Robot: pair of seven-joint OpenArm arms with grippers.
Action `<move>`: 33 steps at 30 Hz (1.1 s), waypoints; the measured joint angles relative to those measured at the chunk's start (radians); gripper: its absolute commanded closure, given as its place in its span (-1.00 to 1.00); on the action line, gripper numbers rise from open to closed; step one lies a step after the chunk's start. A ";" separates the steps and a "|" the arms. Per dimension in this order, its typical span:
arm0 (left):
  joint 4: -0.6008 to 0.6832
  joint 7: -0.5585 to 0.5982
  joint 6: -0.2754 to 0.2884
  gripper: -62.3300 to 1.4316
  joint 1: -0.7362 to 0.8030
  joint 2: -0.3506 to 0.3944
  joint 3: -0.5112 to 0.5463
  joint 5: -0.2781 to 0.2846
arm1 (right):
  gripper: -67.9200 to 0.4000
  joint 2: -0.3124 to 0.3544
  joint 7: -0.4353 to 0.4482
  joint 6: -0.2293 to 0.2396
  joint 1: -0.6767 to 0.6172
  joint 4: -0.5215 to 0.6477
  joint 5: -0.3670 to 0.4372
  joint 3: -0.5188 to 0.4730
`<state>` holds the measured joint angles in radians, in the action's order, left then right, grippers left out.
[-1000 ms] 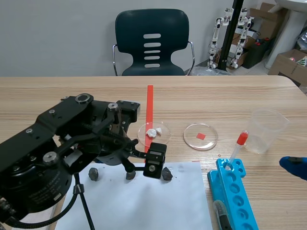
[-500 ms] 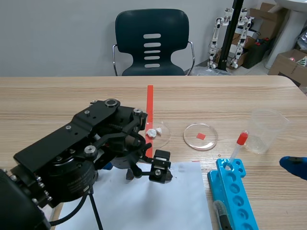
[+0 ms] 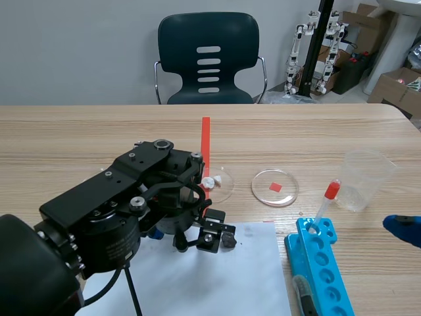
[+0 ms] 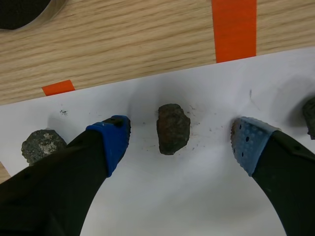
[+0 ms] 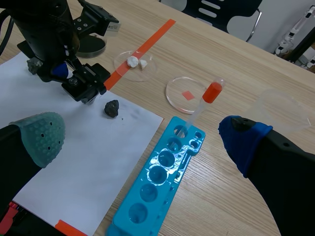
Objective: Pick up the middle mineral with the left hand
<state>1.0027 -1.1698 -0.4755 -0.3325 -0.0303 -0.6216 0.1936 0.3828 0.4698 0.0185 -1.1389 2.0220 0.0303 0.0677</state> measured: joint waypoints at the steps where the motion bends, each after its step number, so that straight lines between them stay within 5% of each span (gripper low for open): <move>1: 0.000 0.000 -0.002 -0.28 0.000 0.000 0.000 -0.003 | -1.00 0.000 0.000 0.000 0.000 0.000 0.000 0.000; 17: 0.000 0.003 -0.004 0.71 0.000 0.000 0.000 -0.006 | -1.00 0.000 0.000 0.000 0.000 0.000 0.000 0.000; 27: 0.011 0.058 -0.003 0.73 0.006 0.006 0.000 -0.002 | -1.00 0.000 0.000 0.000 0.000 0.000 0.000 0.000; 33: 0.176 0.102 -0.003 0.73 0.053 0.096 0.000 -0.002 | -1.00 0.000 0.000 0.000 0.000 0.000 0.000 0.000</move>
<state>1.1786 -1.0679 -0.4789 -0.2798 0.0658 -0.6216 0.1913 0.3828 0.4698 0.0185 -1.1389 2.0220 0.0303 0.0677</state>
